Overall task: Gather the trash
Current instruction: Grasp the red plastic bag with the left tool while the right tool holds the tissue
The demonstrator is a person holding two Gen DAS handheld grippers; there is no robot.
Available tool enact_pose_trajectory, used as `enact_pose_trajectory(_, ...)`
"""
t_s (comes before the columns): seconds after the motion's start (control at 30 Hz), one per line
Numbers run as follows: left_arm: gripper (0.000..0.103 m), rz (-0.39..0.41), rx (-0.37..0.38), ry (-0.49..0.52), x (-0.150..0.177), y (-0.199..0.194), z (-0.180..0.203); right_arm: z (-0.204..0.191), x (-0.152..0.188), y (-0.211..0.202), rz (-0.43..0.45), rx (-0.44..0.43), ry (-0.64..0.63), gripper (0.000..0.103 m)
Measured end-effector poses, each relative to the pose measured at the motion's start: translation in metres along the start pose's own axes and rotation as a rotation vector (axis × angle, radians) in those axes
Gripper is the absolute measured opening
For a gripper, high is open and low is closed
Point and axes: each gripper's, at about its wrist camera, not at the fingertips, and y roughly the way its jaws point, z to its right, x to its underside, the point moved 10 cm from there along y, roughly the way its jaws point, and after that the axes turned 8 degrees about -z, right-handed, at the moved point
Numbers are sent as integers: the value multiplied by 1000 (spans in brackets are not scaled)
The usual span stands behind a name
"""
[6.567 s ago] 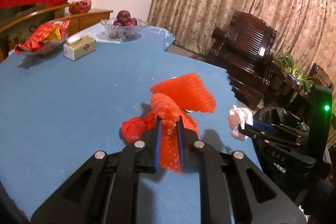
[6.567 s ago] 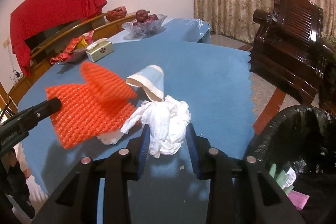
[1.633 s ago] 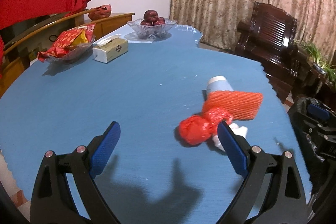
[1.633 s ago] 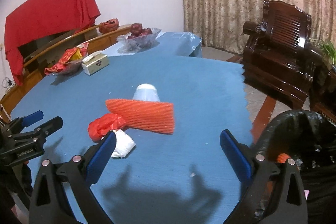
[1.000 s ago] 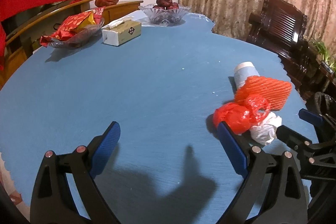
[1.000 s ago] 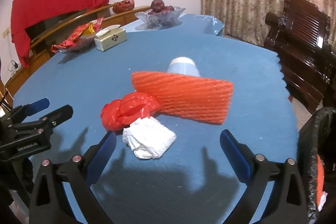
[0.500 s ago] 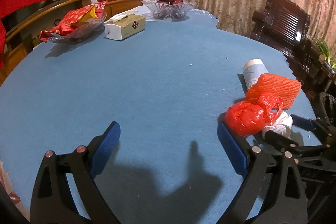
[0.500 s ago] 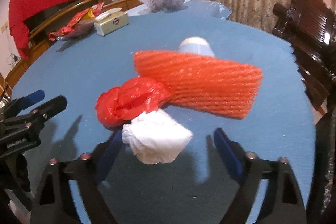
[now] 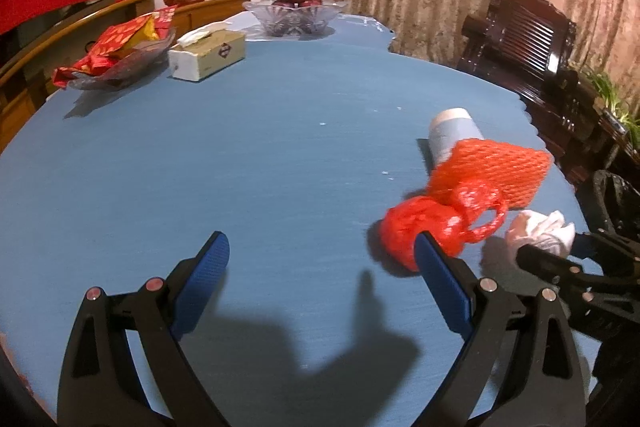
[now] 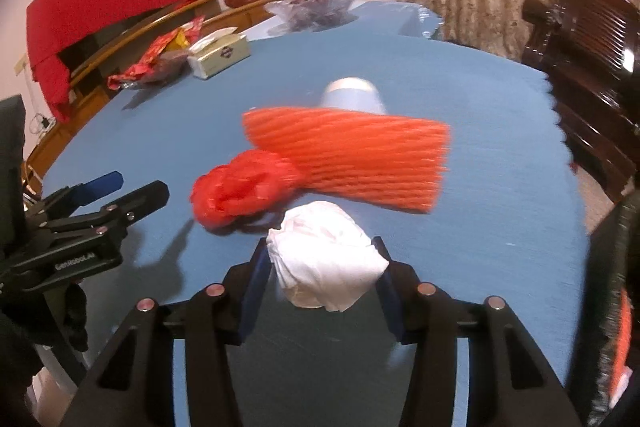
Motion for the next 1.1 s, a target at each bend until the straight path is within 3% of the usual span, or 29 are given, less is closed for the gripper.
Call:
enact_pose_trajectory(0.27,91,-21,42,35,0,13,36,50,4,-17,17,63,67,50)
enact_pose_trajectory(0.53,90,-63,84,29,0,31,56,61,6,-20,21,83,68,50)
enact_pose_trajectory(0.83,52,-96,167,39,8,33,80,66,10,-22,23,81,82,50)
enact_pose_trajectory(1.1,46,-64,195,42,10,11,96,63,7,-33,43,83,74,50)
